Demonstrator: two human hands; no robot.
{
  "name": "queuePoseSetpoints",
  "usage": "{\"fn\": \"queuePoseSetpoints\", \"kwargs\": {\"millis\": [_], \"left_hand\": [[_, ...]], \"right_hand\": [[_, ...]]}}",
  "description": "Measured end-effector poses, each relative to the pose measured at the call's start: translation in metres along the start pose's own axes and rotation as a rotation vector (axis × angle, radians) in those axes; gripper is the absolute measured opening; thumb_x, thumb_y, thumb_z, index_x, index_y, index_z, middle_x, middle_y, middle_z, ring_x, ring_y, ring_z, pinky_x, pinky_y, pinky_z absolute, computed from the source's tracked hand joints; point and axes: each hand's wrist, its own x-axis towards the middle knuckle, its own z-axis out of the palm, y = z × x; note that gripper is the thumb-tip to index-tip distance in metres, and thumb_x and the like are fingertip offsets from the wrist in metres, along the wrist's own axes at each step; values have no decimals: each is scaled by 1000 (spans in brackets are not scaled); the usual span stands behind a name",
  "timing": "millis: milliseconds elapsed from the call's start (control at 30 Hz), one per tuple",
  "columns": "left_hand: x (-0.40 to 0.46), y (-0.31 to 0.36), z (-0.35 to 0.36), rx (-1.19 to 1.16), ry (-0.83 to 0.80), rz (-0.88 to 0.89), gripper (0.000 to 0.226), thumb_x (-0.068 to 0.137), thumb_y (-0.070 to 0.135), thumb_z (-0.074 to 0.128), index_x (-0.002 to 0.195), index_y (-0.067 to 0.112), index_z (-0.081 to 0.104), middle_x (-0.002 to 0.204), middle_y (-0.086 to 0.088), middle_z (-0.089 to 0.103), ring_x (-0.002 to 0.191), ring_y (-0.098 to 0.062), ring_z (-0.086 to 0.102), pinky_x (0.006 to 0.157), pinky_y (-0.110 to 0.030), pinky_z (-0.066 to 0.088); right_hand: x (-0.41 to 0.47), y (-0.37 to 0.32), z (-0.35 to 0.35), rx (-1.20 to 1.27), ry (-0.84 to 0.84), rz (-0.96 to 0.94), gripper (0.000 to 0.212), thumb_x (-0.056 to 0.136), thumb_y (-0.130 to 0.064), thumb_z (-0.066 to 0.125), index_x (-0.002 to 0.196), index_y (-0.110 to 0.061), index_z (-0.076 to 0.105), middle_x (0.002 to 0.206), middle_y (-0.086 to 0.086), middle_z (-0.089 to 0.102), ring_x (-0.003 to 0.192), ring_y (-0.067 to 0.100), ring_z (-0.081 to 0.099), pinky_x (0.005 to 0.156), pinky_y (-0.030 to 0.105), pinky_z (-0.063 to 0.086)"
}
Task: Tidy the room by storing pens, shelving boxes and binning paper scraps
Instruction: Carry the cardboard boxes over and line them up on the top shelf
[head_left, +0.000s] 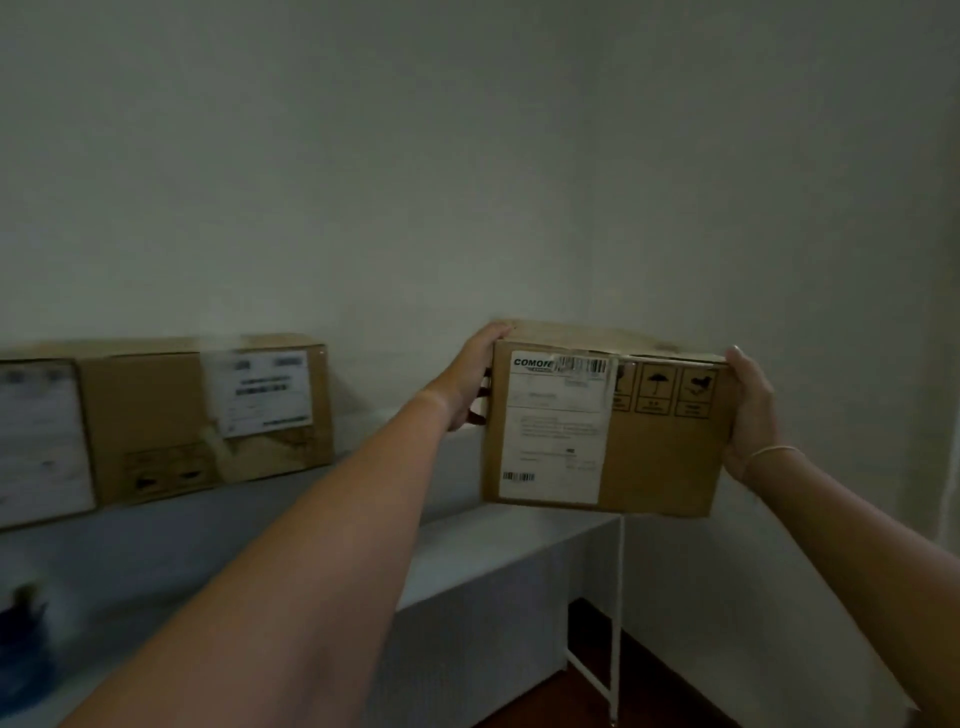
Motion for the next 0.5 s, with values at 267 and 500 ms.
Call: {"fn": "queuePoseSetpoints", "kwargs": {"millis": [267,500], "left_hand": [[22,-8,-91,52,188,13,49,89,60,30,70,25,59,80,-2,56,88,-23,53,88,-43,42],[41,-17,-146,425,385,-21,34,86,47,46,73,16,52,80,-8,57,78,-24,57,89,-41,50]], "right_hand": [[58,34,102,-17,-111,55,52,75,-61,51,89,-15,70,90,9,69,85,28,63,85,41,49],[97,83,160,-110,-171,150,48,82,-63,45,84,-23,70,95,6,71,98,27,62,92,41,47]]}}
